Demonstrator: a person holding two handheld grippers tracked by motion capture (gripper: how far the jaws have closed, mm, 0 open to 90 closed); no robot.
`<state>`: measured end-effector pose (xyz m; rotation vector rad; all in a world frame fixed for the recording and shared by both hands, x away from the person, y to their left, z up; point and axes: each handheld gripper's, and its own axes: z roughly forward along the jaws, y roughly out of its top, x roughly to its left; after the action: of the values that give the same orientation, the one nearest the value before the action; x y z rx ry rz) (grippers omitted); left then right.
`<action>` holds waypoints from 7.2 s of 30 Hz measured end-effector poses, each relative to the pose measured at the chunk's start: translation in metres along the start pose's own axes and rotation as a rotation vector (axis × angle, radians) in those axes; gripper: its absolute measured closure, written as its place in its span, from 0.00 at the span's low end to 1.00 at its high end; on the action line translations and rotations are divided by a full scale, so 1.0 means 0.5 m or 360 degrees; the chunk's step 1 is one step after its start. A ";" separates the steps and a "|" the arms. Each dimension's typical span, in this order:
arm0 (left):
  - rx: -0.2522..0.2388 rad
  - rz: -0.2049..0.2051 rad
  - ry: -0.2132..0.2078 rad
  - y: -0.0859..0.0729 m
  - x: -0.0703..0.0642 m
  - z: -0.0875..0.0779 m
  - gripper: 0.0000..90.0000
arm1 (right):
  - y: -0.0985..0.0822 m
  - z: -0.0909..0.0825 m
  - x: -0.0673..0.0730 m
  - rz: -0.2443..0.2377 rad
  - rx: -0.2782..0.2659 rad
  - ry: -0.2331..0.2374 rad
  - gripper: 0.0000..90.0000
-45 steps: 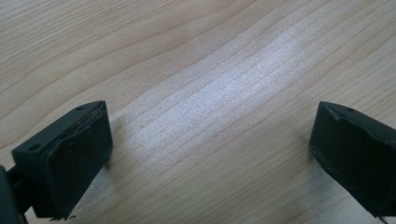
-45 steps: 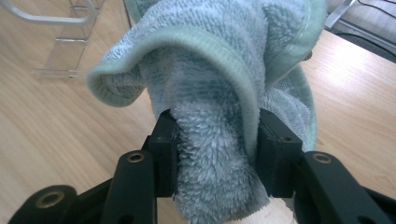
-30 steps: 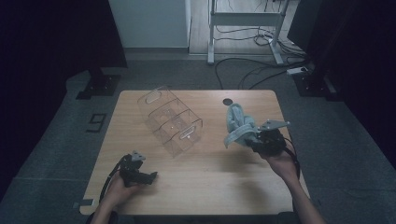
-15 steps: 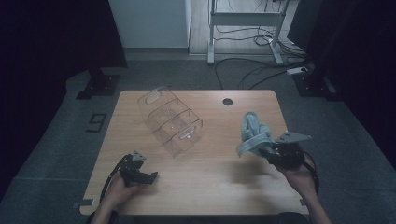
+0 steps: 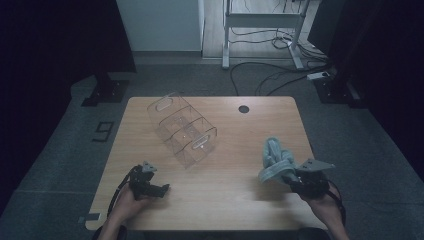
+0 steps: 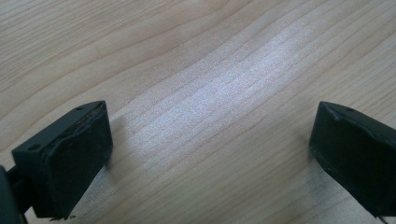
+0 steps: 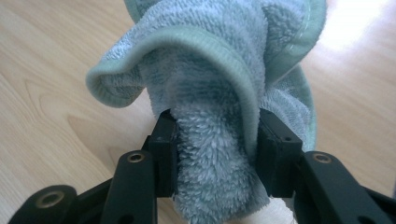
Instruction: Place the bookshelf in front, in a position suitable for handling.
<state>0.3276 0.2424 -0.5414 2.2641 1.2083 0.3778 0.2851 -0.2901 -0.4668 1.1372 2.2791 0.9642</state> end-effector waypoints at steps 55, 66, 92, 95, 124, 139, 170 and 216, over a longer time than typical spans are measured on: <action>-0.0001 -0.0004 0.0003 0.000 -0.001 0.000 0.00 | 0.071 0.041 0.067 -0.0075 -0.0125 0.0209 0.23; 0.0000 -0.0003 0.0003 0.000 -0.001 0.000 0.00 | 0.128 0.085 0.111 -0.0121 -0.0176 0.0292 0.23; -0.0001 0.0008 -0.0001 0.000 -0.002 0.000 0.00 | 0.246 0.209 0.232 -0.0190 -0.0209 0.0494 0.24; -0.0002 0.0008 -0.0002 0.000 -0.002 0.000 0.00 | 0.256 0.220 0.240 -0.0187 -0.0209 0.0497 0.24; -0.0003 0.0012 -0.0007 0.000 -0.002 0.000 0.00 | 0.339 0.323 0.314 -0.0177 -0.0226 0.0525 0.24; -0.0006 0.0017 -0.0011 0.000 -0.002 0.000 0.00 | 0.354 0.355 0.338 -0.0174 -0.0247 0.0531 0.25; -0.0005 0.0015 -0.0011 0.000 -0.003 0.000 0.00 | 0.346 0.345 0.313 -0.0121 -0.0223 0.0413 0.51; -0.0009 0.0017 -0.0012 -0.001 -0.003 0.001 0.00 | 0.343 0.350 0.208 -0.0003 -0.0236 0.0066 0.48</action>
<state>0.3268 0.2412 -0.5419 2.2660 1.1903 0.3760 0.4237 -0.0629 -0.4642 1.0620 2.1988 1.1452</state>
